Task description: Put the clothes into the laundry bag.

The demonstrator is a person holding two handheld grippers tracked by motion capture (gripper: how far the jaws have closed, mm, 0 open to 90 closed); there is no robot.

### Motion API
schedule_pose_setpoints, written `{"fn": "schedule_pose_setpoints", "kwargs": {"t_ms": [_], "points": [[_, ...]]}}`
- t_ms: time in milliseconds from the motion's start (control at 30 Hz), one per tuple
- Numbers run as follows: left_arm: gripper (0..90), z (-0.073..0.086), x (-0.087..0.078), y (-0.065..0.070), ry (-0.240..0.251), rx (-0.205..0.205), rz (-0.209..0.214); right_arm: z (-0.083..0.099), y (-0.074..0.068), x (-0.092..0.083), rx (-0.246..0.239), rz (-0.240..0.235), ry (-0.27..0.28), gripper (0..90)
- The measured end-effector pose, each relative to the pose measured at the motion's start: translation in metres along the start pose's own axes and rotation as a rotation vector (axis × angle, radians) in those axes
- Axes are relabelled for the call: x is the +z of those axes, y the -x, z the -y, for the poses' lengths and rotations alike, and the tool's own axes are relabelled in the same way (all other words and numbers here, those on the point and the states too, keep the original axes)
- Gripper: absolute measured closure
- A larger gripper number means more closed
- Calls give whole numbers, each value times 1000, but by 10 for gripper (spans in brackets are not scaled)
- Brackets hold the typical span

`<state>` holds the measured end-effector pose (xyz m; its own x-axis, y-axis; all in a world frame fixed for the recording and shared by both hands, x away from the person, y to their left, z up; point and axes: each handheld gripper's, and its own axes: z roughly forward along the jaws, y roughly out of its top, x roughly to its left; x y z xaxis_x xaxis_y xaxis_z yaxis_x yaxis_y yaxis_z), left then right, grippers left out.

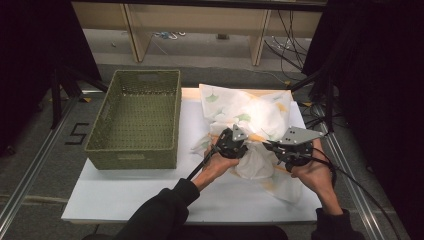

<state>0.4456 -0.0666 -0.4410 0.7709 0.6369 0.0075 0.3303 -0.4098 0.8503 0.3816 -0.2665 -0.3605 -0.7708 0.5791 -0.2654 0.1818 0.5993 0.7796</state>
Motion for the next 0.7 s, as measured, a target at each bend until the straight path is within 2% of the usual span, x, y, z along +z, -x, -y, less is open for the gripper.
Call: {"fn": "schedule_pose_setpoints", "kwargs": {"t_ms": [67, 100, 133, 200, 267, 300, 333, 433, 467, 567, 600, 633, 667, 700], "points": [[827, -7, 8, -7, 13, -11, -18, 0, -1, -3, 3, -2, -3, 898], [826, -8, 15, -15, 31, -46, -62, 0, -1, -4, 4, 1, -8, 898], [822, -7, 21, -19, 29, -57, -77, 1, 0, -3, 3, 6, -9, 898], [807, -2, 30, -24, 15, -49, -100, 3, 0, 0, 3, 1, -18, 898], [764, 6, 36, -27, -42, -64, -74, 6, 0, 3, 1, -3, -25, 897], [737, 10, 32, -28, -56, -63, -59, 6, -1, 5, 12, -11, -36, 898], [664, 11, 28, -27, -61, -64, -52, 8, -2, 8, 3, -16, -41, 897], [487, 13, 7, -26, -83, -102, -1, 9, -2, 11, 0, -20, -41, 898], [377, 14, -1, -24, -89, -95, 8, 9, -2, 11, -1, -20, -42, 898], [243, 19, -22, -17, -140, -30, 27, 9, -2, 10, 12, -17, -41, 898], [214, 23, -26, -14, -160, -15, 35, 9, -1, 10, 6, -15, -38, 897], [188, 23, -26, -14, -160, -15, 35, 9, -1, 10, 6, -15, -38, 897], [171, 36, -28, -4, -190, 40, 47, 8, -1, 10, 15, -16, -38, 897], [178, 36, -28, -4, -190, 40, 47, 8, -1, 10, 14, -17, -42, 897]]}}
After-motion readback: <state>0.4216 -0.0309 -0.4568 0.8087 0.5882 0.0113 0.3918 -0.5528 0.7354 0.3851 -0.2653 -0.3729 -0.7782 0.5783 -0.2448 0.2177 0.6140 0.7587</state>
